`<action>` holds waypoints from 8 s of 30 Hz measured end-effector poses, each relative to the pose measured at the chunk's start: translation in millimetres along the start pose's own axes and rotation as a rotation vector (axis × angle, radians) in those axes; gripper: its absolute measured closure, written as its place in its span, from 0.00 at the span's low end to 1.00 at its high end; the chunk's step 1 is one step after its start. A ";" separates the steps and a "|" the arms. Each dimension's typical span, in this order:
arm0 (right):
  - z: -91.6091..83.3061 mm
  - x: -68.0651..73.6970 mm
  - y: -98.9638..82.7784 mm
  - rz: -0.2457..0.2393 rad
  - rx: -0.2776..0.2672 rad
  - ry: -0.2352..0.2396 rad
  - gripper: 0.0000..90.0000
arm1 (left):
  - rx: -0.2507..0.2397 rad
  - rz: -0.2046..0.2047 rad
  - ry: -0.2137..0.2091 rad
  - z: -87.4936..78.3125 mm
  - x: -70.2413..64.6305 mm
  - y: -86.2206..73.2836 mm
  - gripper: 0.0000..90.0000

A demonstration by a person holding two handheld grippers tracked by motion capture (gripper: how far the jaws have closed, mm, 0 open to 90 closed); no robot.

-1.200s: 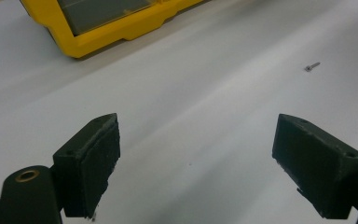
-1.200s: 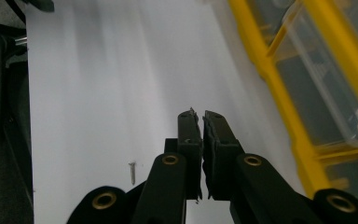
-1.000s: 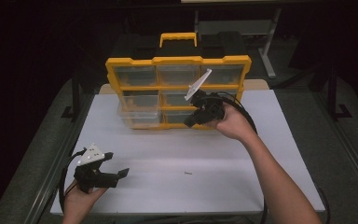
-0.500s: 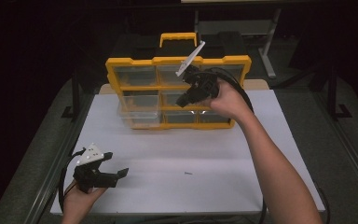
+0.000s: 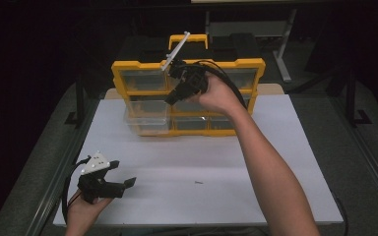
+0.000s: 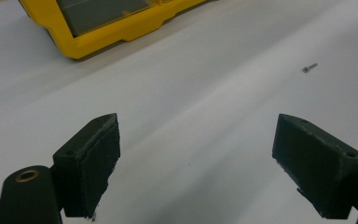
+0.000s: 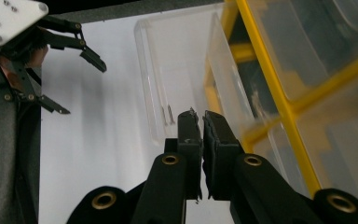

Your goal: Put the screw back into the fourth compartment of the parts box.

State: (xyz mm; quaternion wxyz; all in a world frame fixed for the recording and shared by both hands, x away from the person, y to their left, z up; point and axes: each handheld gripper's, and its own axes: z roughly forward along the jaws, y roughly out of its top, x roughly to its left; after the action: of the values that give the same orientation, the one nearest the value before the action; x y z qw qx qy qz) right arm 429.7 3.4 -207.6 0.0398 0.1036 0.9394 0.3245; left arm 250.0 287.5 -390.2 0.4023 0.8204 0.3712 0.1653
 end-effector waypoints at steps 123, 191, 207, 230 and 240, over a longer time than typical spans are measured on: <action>124.8 82.5 -207.5 0.105 0.071 0.102 0.81 | -0.001 -0.007 0.005 1.2 -0.7 0.2 0.16; 32.6 18.3 -131.2 0.133 -0.044 0.055 0.97 | -0.014 -0.011 0.003 0.2 -0.1 0.8 0.16; 4.0 6.9 -72.9 0.072 -0.037 0.009 0.97 | -0.015 0.003 0.004 -0.6 0.9 1.0 0.16; 19.7 1.0 7.9 0.011 -0.028 0.023 0.97 | -0.014 0.009 0.000 -3.0 2.2 1.3 0.16; 42.0 1.6 25.9 0.012 -0.022 0.044 0.97 | -0.011 0.003 -0.006 -3.0 2.2 1.0 0.16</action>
State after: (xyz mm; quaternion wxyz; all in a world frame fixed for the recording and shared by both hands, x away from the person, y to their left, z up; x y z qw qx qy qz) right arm 438.4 48.9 -224.6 0.0181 0.1014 0.9358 0.3371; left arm 250.2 290.4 -387.6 0.4077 0.8191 0.3679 0.1657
